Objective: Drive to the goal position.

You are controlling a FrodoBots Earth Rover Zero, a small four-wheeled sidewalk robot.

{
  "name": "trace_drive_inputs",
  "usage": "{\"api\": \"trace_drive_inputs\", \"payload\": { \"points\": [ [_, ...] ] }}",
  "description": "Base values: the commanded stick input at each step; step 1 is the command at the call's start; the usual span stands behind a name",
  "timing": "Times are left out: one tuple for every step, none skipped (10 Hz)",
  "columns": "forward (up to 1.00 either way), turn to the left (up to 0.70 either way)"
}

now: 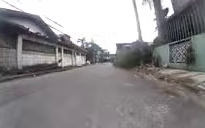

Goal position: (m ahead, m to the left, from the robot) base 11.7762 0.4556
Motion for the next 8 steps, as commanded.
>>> {"api": "trace_drive_inputs", "payload": {
  "points": [
    [1.0,0.01],
    [1.0,0.01],
    [1.0,0.01],
    [1.0,-0.39],
    [1.0,-0.39],
    [1.0,-0.06],
    [1.0,0.01],
    [1.0,0.01]
  ]
}}
